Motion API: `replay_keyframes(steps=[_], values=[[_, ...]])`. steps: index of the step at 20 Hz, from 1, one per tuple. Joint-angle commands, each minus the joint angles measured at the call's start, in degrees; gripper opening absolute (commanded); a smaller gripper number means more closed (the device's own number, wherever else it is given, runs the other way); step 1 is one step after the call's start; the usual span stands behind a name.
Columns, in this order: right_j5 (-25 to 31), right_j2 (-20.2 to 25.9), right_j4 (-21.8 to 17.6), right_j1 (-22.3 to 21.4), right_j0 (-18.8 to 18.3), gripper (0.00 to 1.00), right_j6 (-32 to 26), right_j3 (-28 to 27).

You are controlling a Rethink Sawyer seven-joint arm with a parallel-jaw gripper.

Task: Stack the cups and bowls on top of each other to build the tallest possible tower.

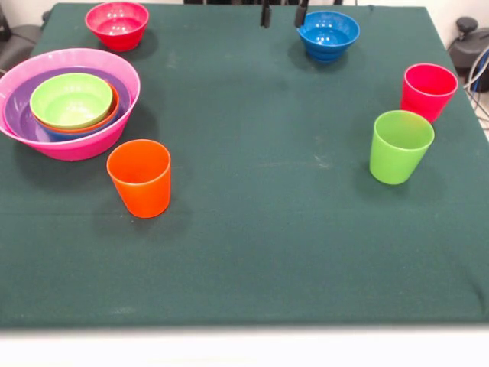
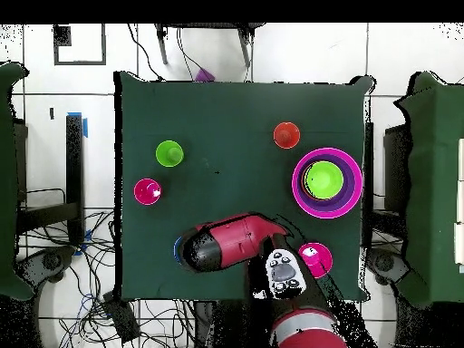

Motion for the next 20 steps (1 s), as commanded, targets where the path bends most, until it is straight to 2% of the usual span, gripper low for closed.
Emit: replay_keyframes(steps=[1, 13, 20], values=[[-1.95, -0.33, 3.26, 2.47, 2.55, 1.0, 9.93, 1.7], [-5.44, -2.09, 4.02, 5.09, 4.69, 1.0, 9.36, 1.64], [-9.81, -4.6, 3.74, 7.29, 7.8, 1.0, 11.58, 2.32]])
